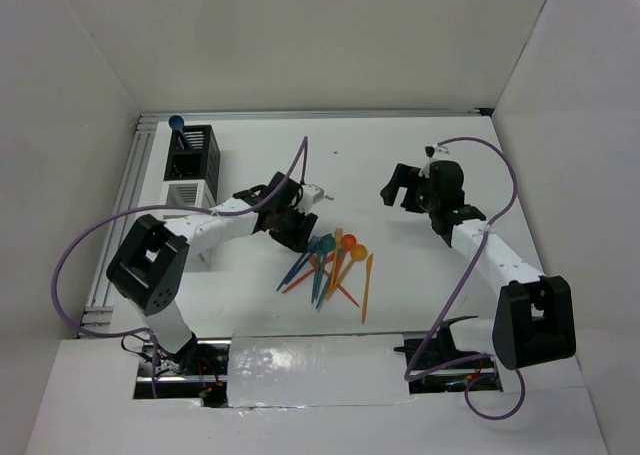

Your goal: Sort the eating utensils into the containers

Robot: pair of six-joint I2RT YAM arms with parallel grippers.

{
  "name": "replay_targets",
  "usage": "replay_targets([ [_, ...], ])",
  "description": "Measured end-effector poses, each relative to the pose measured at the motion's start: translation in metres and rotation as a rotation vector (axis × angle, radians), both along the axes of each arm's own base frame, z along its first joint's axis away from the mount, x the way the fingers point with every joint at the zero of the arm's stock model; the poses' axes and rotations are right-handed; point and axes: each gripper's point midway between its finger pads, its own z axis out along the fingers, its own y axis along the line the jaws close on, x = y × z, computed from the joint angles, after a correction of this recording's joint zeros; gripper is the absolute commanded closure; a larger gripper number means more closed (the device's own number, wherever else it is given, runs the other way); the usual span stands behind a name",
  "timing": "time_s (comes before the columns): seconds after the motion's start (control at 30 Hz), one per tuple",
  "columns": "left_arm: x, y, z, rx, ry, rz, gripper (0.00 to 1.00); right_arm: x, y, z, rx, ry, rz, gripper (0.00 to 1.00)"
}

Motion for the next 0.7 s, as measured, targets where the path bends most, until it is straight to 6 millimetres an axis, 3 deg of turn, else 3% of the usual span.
replay_targets([
  [0.17,-0.013,0.003,-0.021,0.047,0.047,0.007,0.41,-0.002,-0.003,-0.002,-0.008,0.002,-0.014,0.00],
  [0.63,-0.014,-0.001,-0.041,0.085,0.061,0.017,0.46,-0.002,-0.004,-0.002,-0.010,0.001,-0.018,0.00],
  [0.7,-0.013,-0.002,-0.041,0.084,0.059,0.019,0.57,-0.002,-0.004,-0.002,-0.010,0.001,-0.018,0.00],
])
